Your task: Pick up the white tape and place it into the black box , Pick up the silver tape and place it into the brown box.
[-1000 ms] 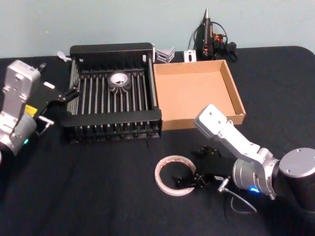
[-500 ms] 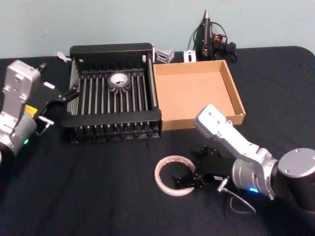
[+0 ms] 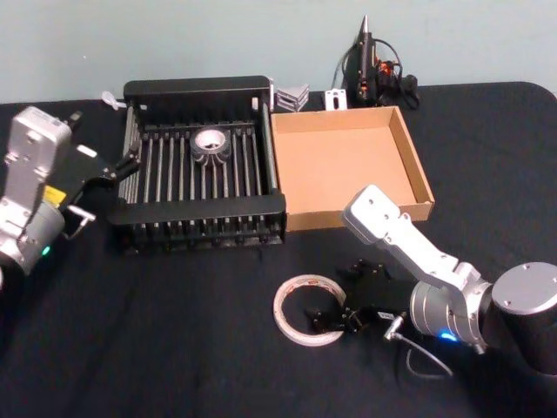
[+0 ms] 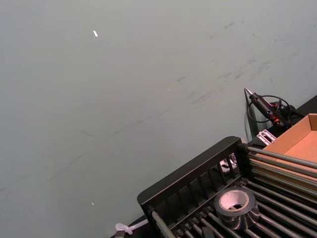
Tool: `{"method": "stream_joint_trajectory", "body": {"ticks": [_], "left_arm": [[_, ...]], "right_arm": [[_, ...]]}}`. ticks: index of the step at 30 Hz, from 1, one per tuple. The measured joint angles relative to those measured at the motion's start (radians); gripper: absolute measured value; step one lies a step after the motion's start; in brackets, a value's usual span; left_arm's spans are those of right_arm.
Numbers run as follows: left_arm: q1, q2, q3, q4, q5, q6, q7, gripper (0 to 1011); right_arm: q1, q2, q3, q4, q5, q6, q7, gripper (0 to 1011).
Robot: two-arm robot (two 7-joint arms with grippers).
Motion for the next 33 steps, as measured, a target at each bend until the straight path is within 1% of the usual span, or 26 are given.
{"method": "stream_joint_trajectory", "body": {"ticks": [33], "left_arm": [[0.000, 0.000, 0.000, 0.000, 0.000, 0.000, 0.000, 1001]], "right_arm": [[0.000, 0.001, 0.002, 0.000, 0.001, 0.001, -0.001, 726]]}}
